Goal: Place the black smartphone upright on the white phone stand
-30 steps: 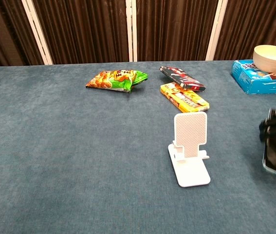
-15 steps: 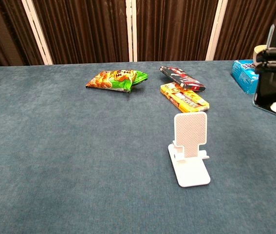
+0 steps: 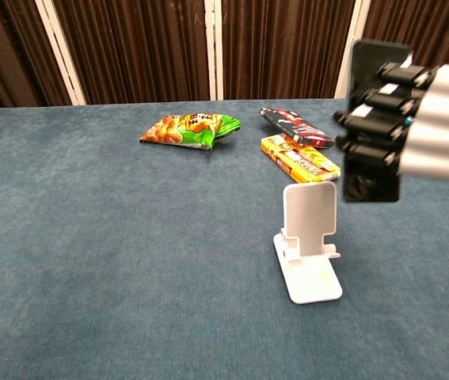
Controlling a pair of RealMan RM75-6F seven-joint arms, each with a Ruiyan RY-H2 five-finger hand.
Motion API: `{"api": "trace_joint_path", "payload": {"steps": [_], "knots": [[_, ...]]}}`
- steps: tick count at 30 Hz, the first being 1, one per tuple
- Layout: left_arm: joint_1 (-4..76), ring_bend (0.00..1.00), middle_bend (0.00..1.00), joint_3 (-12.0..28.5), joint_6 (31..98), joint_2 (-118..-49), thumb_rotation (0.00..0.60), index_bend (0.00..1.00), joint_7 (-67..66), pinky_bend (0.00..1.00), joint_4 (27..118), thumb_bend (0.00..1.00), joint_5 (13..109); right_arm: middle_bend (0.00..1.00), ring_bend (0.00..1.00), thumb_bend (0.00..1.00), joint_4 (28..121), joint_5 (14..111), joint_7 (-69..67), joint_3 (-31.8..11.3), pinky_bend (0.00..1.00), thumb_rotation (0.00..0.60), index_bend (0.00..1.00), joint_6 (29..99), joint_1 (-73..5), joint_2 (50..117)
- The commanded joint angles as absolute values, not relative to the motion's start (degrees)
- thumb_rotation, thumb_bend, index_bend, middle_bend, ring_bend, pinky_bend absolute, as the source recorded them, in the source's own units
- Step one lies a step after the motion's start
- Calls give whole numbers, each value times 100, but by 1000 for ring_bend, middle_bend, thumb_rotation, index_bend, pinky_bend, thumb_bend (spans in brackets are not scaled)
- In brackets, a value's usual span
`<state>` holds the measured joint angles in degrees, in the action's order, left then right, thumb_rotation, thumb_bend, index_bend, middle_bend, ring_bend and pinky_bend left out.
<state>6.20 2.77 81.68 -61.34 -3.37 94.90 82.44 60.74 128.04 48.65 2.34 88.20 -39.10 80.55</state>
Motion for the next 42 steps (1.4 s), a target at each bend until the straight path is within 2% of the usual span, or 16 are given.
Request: {"api": "trace_joint_path", "payload": {"steps": [1, 9, 16, 42], "knots": [[623, 0, 0, 278, 8159, -6129, 600, 0, -327, 0, 9492, 0, 8236, 563, 464, 456, 6392, 12918, 5125, 277, 463, 600, 565, 8457, -4047, 8054], [625, 0, 0, 273, 8138, -6103, 600, 0, -307, 0, 9510, 0, 8212, 564, 464, 457, 7002, 12790, 5654, 115, 461, 600, 566, 7470, -4260, 8095], [627, 0, 0, 277, 8129, -6072, 600, 0, -253, 0, 9517, 0, 8200, 565, 464, 458, 7253, 12579, 5958, -19, 461, 600, 569, 6895, -4331, 8134], [623, 0, 0, 288, 8140, -5996, 600, 0, -69, 0, 9523, 0, 8202, 564, 431, 458, 6987, 12496, 6603, -13, 430, 600, 575, 6627, -4152, 8677]]}}
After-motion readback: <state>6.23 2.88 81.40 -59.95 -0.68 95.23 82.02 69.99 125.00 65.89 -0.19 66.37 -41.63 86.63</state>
